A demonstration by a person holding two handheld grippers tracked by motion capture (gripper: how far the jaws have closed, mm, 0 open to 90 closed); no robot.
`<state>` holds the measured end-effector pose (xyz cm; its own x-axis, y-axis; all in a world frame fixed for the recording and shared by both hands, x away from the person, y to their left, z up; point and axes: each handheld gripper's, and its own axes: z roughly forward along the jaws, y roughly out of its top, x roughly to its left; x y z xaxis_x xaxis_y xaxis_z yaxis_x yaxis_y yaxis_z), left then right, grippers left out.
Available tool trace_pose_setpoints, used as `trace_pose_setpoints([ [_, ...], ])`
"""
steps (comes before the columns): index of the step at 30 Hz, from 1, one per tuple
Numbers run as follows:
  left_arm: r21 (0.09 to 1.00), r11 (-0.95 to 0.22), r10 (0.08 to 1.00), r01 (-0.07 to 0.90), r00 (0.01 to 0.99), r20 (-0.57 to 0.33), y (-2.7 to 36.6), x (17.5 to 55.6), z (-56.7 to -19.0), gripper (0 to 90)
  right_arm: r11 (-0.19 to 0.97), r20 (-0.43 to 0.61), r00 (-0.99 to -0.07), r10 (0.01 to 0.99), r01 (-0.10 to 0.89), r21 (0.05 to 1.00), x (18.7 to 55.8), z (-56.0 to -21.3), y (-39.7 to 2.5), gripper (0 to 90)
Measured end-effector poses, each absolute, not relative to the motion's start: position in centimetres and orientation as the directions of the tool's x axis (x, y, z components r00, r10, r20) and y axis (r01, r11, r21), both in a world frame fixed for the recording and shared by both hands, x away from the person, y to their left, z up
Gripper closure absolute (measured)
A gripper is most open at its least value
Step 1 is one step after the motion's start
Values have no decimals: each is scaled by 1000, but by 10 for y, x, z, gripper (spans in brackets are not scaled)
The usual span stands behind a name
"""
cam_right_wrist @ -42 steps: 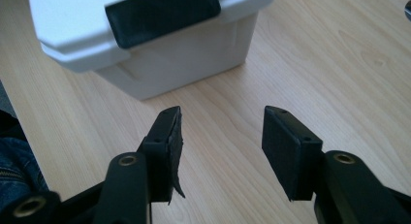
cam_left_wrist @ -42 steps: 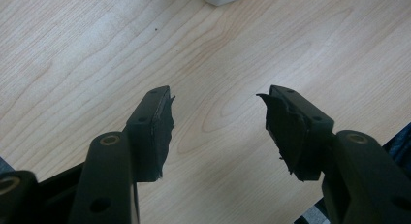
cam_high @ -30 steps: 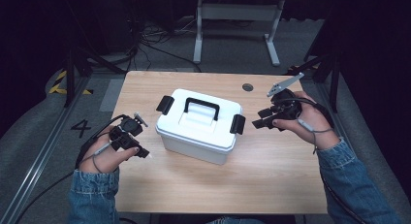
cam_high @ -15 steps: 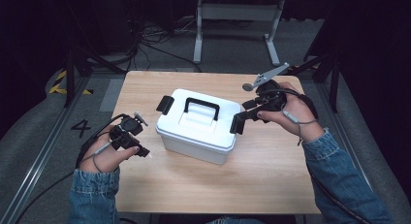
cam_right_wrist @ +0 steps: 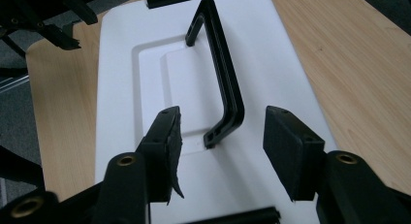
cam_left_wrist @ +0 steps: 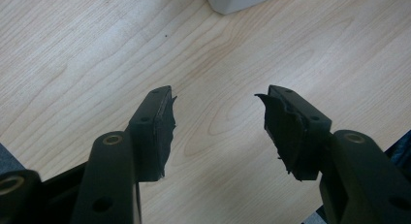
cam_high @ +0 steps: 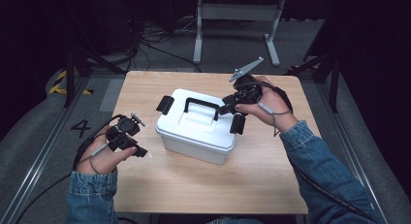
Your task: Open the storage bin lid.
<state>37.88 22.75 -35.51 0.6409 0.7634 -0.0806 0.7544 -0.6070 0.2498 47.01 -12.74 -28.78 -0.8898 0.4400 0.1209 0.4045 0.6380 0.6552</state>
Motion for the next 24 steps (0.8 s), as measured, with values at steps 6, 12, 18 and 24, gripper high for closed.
trace_pose_setpoints([
  [6, 250, -609, 763, 753, 642, -76, 227, 380, -357, 450, 650, 132, -896, 425, 403, 644, 479, -299, -114, 513],
  [12, 249, -602, 766, 759, 637, -88, 228, 380, -357, 449, 657, 133, -902, 411, 394, 642, 486, -309, -101, 676],
  [18, 245, -607, 764, 756, 640, -83, 229, 380, -358, 448, 682, 118, -910, 399, 380, 625, 487, -311, -96, 794],
  [24, 247, -603, 765, 758, 638, -89, 228, 380, -358, 448, 691, 126, -928, 351, 348, 633, 485, -312, -95, 830],
])
